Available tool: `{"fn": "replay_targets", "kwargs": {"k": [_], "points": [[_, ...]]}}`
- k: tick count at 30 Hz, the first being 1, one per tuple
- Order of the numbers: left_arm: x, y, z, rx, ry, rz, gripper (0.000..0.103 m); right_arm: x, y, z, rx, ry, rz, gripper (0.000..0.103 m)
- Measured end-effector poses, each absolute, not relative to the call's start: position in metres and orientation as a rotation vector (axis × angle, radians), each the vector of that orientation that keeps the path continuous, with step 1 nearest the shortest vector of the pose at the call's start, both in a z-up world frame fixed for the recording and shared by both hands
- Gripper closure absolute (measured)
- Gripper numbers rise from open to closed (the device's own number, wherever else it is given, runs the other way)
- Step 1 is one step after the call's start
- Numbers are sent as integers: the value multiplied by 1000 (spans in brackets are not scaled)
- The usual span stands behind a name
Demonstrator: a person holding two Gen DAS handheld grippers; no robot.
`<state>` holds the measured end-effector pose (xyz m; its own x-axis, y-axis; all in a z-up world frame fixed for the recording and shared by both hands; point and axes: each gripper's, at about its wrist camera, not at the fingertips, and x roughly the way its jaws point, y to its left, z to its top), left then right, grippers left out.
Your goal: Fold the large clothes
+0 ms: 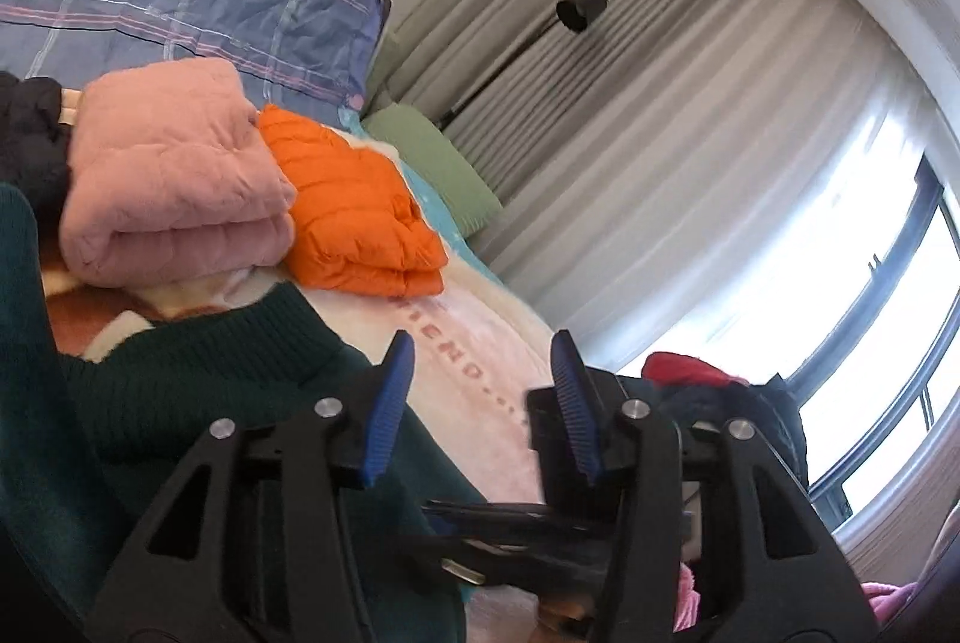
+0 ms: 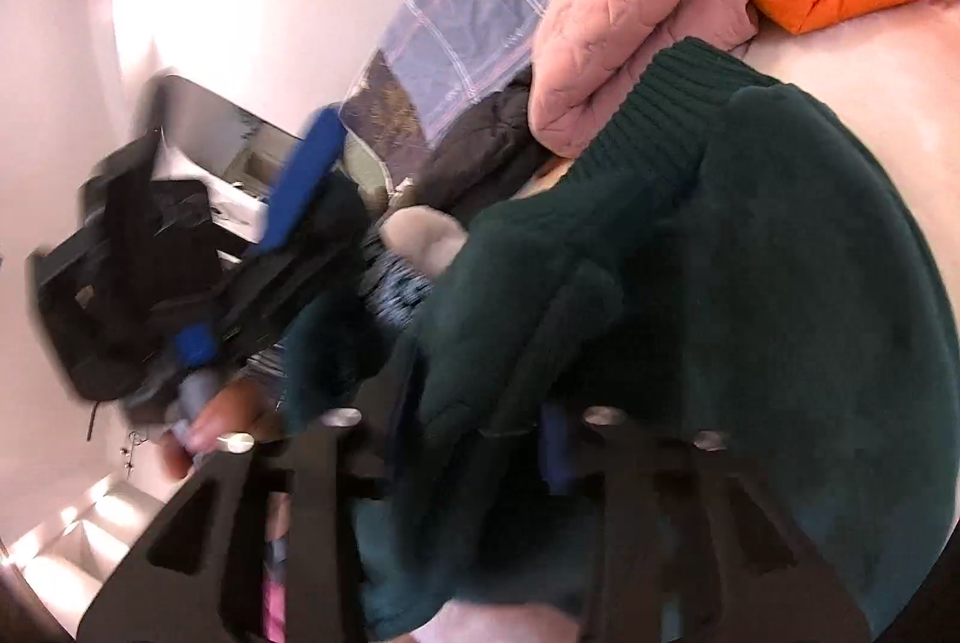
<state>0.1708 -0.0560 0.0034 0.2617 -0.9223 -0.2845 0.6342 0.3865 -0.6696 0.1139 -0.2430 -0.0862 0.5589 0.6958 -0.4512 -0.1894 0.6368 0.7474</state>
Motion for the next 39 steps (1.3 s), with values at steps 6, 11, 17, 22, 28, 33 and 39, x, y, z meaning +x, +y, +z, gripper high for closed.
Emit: {"fn": "replay_targets", "kwargs": {"k": [6, 11, 17, 22, 28, 33, 39], "points": [[157, 42, 34, -570, 551, -1028, 50, 115, -237, -89, 606, 806, 527, 78], [144, 161, 13, -647, 477, -723, 47, 122, -229, -84, 527, 799, 528, 78], [158, 222, -81, -824, 682, -504, 48, 131, -221, -83, 489, 797, 530, 78], [175, 171, -91, -763, 753, -664, 54, 133, -212, -72, 426, 784, 517, 77], [165, 92, -27, -452, 688, -767, 42, 136, -204, -14, 256, 631, 539, 78], [162, 29, 5, -323, 660, -793, 42, 147, -234, -1, 295, 600, 511, 78], [172, -52, 15, -335, 738, -1040, 48, 174, -323, -56, 526, 714, 451, 78]]}}
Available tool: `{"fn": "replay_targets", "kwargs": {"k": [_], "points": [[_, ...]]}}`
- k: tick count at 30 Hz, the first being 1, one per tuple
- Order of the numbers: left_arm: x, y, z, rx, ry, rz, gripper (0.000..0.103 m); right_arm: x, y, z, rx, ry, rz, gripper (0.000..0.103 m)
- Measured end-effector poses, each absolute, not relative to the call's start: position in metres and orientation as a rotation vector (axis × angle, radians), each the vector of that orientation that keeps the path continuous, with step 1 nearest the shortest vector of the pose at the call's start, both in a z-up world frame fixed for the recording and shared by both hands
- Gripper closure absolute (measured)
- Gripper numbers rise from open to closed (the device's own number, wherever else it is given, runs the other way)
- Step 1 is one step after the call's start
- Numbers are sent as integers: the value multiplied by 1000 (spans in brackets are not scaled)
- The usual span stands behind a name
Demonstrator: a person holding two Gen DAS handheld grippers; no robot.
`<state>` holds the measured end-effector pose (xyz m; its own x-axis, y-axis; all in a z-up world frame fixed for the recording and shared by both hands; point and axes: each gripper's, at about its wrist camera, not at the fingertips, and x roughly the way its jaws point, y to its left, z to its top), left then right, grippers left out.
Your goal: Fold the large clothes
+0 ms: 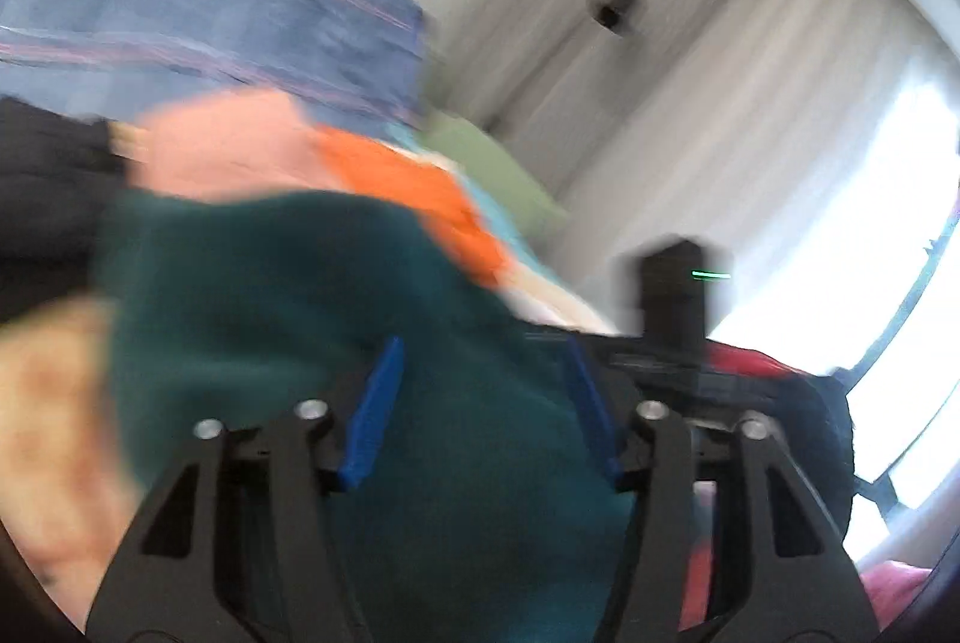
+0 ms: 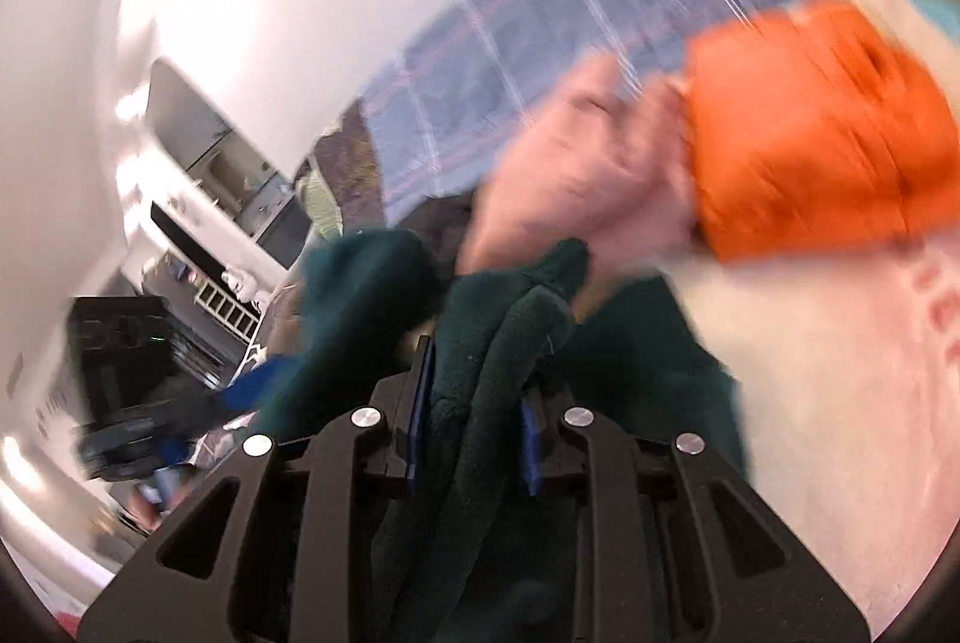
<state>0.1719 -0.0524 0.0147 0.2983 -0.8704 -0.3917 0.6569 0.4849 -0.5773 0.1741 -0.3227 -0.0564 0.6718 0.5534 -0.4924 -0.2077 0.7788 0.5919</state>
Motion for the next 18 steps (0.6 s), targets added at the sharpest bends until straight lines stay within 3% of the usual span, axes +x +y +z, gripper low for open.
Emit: {"fn": "replay_targets", "kwargs": {"k": [4, 9, 14, 18], "points": [[180, -113, -12, -199, 868, -1004, 48, 181, -352, -109, 573, 818, 352, 78], [171, -138, -24, -107, 878, -1028, 46, 155, -376, -113, 661, 777, 379, 73], [182, -131, -25, -163, 874, -1047, 46, 108, -388, -94, 692, 708, 431, 38], [185, -130, -25, -193, 871, -1061, 46, 59, -366, -89, 613, 711, 528, 23]]}}
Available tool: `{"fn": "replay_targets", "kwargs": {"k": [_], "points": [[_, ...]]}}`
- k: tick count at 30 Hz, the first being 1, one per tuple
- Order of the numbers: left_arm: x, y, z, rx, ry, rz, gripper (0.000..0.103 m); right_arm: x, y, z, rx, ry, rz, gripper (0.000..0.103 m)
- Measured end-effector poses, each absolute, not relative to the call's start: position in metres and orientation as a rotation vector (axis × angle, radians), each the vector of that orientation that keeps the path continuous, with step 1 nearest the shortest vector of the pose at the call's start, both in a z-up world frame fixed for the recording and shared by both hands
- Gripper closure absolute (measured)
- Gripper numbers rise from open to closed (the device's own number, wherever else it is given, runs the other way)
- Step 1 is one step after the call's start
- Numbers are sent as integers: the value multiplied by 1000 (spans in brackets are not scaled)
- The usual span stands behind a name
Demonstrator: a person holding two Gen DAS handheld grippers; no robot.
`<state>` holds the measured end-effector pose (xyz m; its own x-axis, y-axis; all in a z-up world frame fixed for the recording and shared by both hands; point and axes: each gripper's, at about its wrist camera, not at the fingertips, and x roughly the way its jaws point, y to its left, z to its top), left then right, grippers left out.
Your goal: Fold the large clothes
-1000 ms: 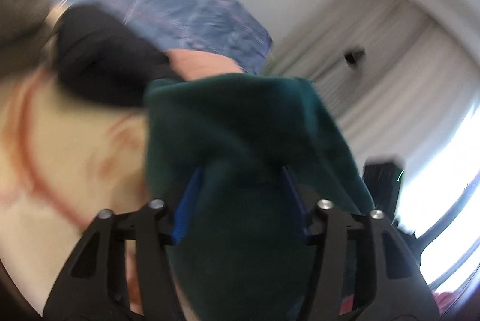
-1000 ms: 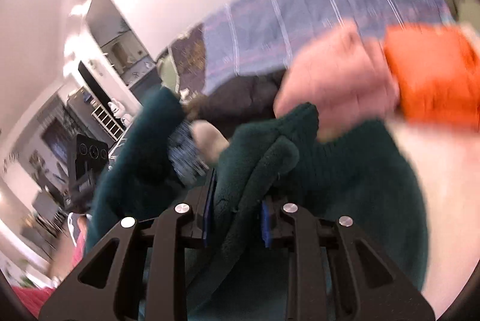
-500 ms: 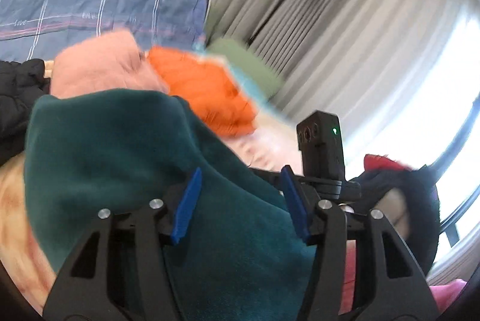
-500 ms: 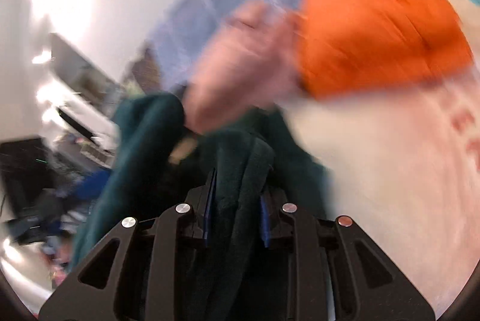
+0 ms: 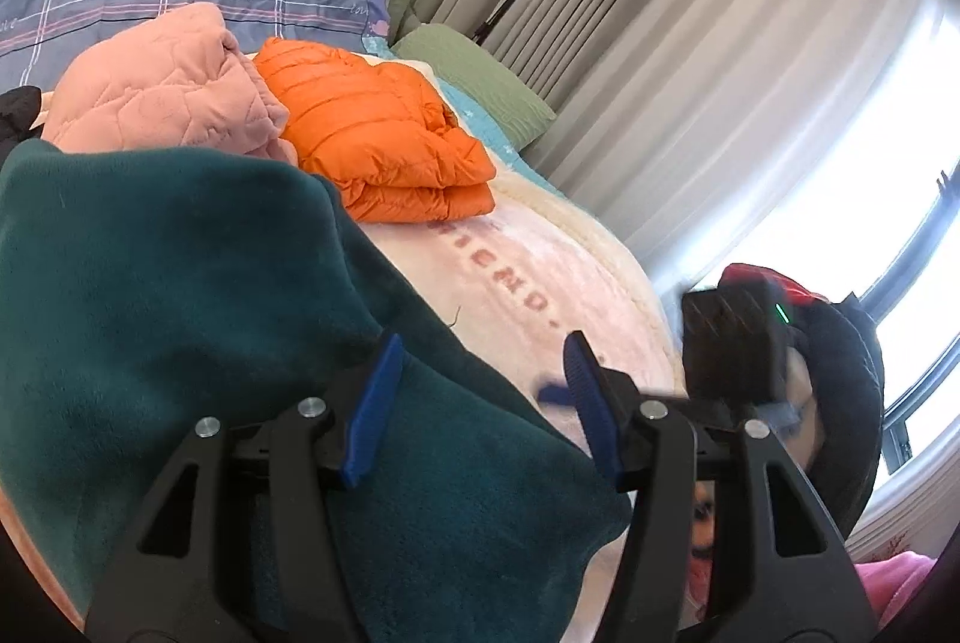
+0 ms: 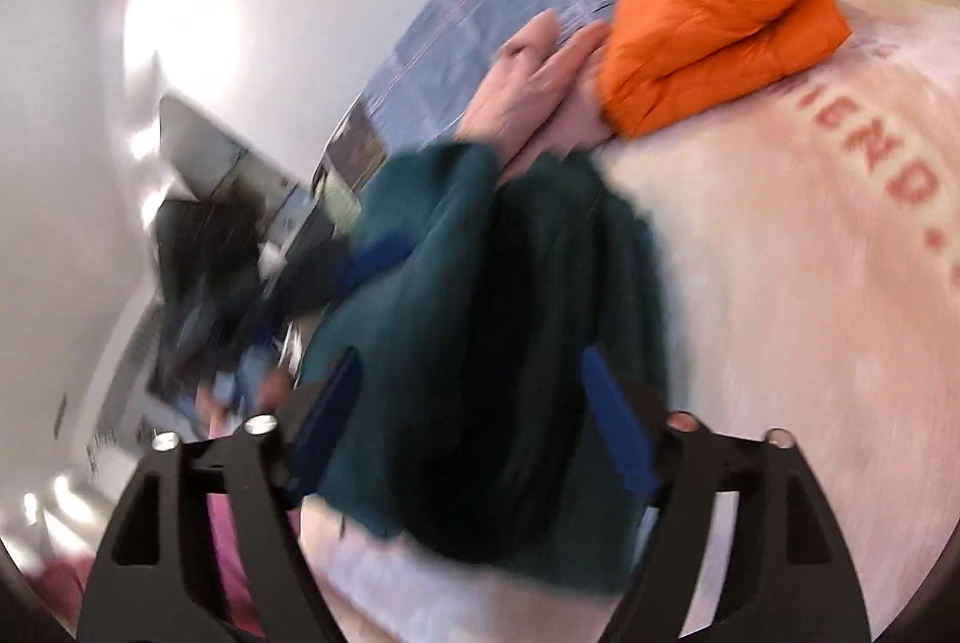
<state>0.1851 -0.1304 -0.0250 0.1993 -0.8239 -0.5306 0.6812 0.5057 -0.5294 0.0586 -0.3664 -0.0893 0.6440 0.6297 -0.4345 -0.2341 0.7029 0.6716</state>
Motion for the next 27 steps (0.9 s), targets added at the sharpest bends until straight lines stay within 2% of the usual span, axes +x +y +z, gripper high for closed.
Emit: {"fn": "replay_targets", "kwargs": {"k": [2, 4, 5, 6, 7, 8, 10, 13, 16, 20, 21, 22, 23, 25, 27], "points": [[185, -135, -25, -184, 866, -1068, 46, 43, -357, -91, 591, 717, 552, 17], [184, -135, -25, -182, 865, -1067, 46, 33, -344, -96, 595, 721, 585, 16], [183, -135, -24, -181, 866, -1065, 46, 34, -336, -98, 583, 734, 589, 17], [183, -135, -24, -180, 867, -1064, 46, 38, -329, -100, 557, 744, 561, 23], [183, -135, -24, -179, 868, -1060, 45, 41, -322, -100, 509, 750, 467, 67], [185, -136, -24, -179, 870, -1056, 45, 46, -319, -100, 487, 768, 405, 93], [188, -135, -22, -179, 870, -1033, 45, 46, -321, -87, 597, 747, 429, 95], [189, -124, -4, -201, 854, -997, 45, 17, -315, -41, 470, 608, 412, 95], [183, -110, 21, -185, 796, -974, 42, -8, -318, -22, 398, 576, 360, 95], [190, -100, 29, -79, 747, -858, 44, -9, -347, -54, 444, 643, 274, 95], [196, -103, 19, -56, 776, -844, 54, -3, -354, -75, 457, 694, 254, 95], [200, -110, 7, -19, 799, -846, 57, 1, -356, -96, 482, 749, 255, 94], [200, -122, -10, 71, 793, -842, 57, 5, -358, -121, 552, 795, 276, 94], [190, -156, -47, 396, 742, -684, 53, 9, -355, -135, 615, 798, 324, 94], [194, -163, -54, 439, 754, -635, 53, 7, -350, -126, 552, 787, 296, 92]]}}
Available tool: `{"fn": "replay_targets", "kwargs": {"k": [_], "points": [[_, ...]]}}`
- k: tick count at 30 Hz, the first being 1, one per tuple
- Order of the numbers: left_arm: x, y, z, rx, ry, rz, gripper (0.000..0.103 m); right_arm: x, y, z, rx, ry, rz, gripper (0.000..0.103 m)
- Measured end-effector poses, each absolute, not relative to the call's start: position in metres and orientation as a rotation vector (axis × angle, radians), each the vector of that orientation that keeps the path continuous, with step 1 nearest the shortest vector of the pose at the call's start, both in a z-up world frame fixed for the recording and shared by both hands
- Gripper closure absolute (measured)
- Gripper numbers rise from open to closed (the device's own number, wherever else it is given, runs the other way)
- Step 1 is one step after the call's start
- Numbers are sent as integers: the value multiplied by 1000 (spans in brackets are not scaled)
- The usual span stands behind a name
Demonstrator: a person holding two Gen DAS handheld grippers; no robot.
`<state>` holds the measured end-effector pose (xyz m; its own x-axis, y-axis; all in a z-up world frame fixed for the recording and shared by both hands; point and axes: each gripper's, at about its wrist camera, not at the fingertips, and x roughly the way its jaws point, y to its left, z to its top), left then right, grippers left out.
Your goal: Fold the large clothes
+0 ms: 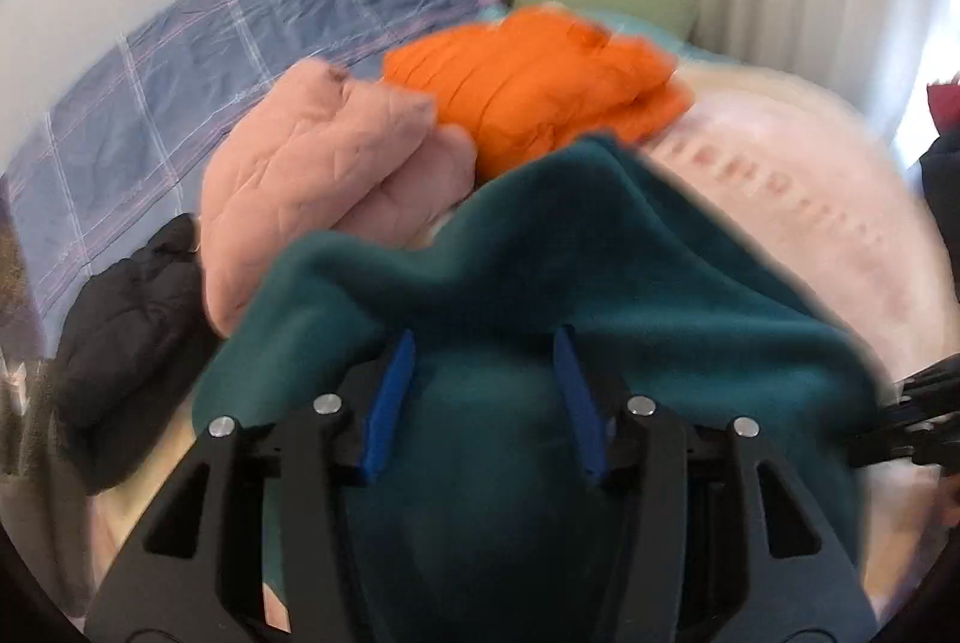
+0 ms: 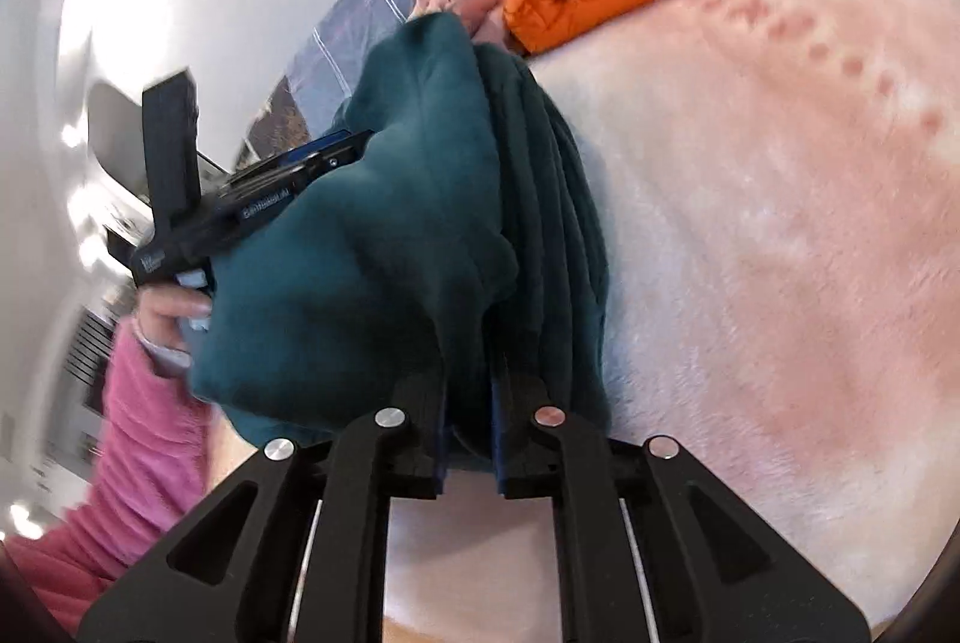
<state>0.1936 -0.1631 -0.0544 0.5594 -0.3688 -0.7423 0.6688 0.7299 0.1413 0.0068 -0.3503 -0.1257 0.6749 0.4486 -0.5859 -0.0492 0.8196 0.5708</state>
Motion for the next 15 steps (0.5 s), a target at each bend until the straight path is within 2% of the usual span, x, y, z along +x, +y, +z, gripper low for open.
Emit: {"fn": "replay_targets", "kwargs": {"k": [3, 5, 10, 12, 15], "points": [[201, -161, -49, 425, 787, -650, 53, -2, -350, -103, 503, 771, 279, 84], [204, -157, -48, 408, 789, -664, 53, -10, -346, -78, 416, 705, 185, 73], [204, -161, -46, 419, 780, -661, 53, -21, -312, -24, 265, 481, 209, 73], [201, -164, -50, 418, 779, -661, 53, -6, -299, -25, 256, 507, 226, 73], [205, -157, -50, 372, 779, -676, 53, 30, -298, -87, 303, 725, 186, 76]]}}
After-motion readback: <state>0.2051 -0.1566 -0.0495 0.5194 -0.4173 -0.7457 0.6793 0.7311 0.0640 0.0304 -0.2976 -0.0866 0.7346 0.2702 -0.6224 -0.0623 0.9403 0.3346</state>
